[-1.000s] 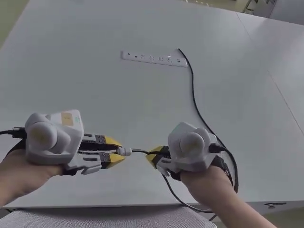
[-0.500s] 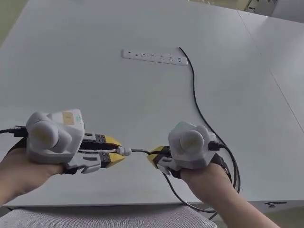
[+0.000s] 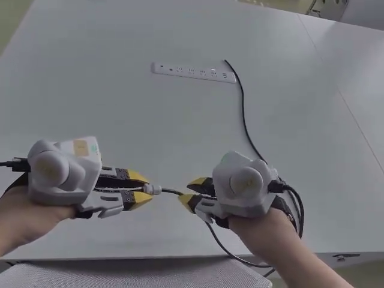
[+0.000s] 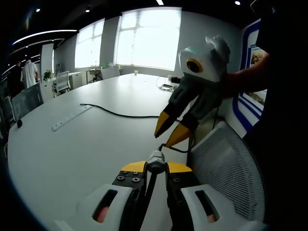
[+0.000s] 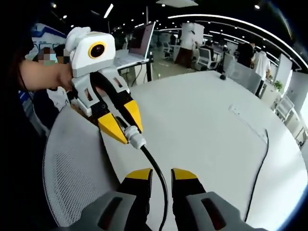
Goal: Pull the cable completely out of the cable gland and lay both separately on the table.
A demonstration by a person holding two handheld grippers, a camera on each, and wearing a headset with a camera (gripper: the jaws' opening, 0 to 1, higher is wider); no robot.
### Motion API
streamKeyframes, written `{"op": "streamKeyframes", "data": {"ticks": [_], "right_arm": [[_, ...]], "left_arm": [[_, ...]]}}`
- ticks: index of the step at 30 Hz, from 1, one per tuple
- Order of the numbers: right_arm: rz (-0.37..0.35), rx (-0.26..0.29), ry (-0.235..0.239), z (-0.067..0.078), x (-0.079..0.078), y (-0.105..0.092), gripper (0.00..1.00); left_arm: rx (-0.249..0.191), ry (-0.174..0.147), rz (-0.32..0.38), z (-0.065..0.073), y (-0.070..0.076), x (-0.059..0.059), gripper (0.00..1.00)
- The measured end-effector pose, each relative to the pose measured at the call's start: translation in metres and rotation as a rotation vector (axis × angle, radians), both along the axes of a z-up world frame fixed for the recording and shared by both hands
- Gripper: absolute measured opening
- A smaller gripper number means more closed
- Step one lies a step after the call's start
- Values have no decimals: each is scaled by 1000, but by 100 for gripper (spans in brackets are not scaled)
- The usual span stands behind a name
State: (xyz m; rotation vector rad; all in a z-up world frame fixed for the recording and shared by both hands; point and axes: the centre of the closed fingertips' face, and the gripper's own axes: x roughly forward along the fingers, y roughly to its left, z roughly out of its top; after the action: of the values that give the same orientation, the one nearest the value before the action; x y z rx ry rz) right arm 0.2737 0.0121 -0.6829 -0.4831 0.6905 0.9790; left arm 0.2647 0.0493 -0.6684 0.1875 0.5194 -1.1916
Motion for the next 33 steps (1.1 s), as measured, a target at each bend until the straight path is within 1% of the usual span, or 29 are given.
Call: {"op": "streamKeyframes", "data": {"ticks": [1, 2, 3, 4, 5, 6, 7, 8, 11, 13, 15, 16, 18, 22, 28, 30, 31, 32, 33], "right_arm": [[46, -24, -32, 2, -2, 6, 10], [71, -44, -61, 4, -2, 9, 9], [92, -51, -93, 6, -1, 15, 8], [110, -49, -88, 6, -4, 19, 7], [133, -63, -77, 2, -7, 23, 7], [143, -83, -85, 0, -7, 24, 7], [167, -103, -112, -1, -6, 26, 7], [178, -111, -121, -2, -6, 27, 6], [174, -108, -115, -2, -4, 29, 7], [187, -109, -130, -1, -4, 32, 6], [200, -121, -129, -3, -5, 31, 3], [208, -128, -142, -3, -4, 31, 2], [216, -127, -140, -3, -5, 31, 2], [232, -135, -164, -3, -3, 31, 1], [183, -100, -133, -2, 3, 28, 0], [164, -96, -119, -3, 5, 25, 0], [145, -101, -103, -5, 7, 21, 0], [139, -99, -99, -6, 7, 20, 0], [109, -80, -74, -7, 8, 17, 0]], "left_arm": [[0, 1, -1, 0, 0, -1, 15], [-1, 1, -1, 0, 0, -1, 15], [-1, 2, 0, 0, 0, -1, 15], [-1, 1, 0, 0, 0, -1, 15], [1, 1, 2, 0, 0, -1, 15], [2, 1, 1, 0, 0, -1, 15], [2, -1, 0, 1, 0, -1, 15], [1, -1, 0, 1, 0, -1, 15], [-1, -2, 0, 2, -1, 0, 15], [-4, 1, 1, 2, -2, 0, 15], [-5, 3, 2, 2, -2, 0, 15], [-5, 2, 0, 2, -2, -1, 15], [-3, 2, -1, 2, -2, -1, 15], [-6, 2, -2, 3, -2, -1, 15], [-8, -4, 2, 4, -2, 3, 15], [3, -16, -3, 4, -2, 4, 15], [5, -17, -3, 4, -1, 4, 15], [5, -17, -3, 4, -1, 5, 15], [5, -17, -3, 4, 0, 5, 15]]}}
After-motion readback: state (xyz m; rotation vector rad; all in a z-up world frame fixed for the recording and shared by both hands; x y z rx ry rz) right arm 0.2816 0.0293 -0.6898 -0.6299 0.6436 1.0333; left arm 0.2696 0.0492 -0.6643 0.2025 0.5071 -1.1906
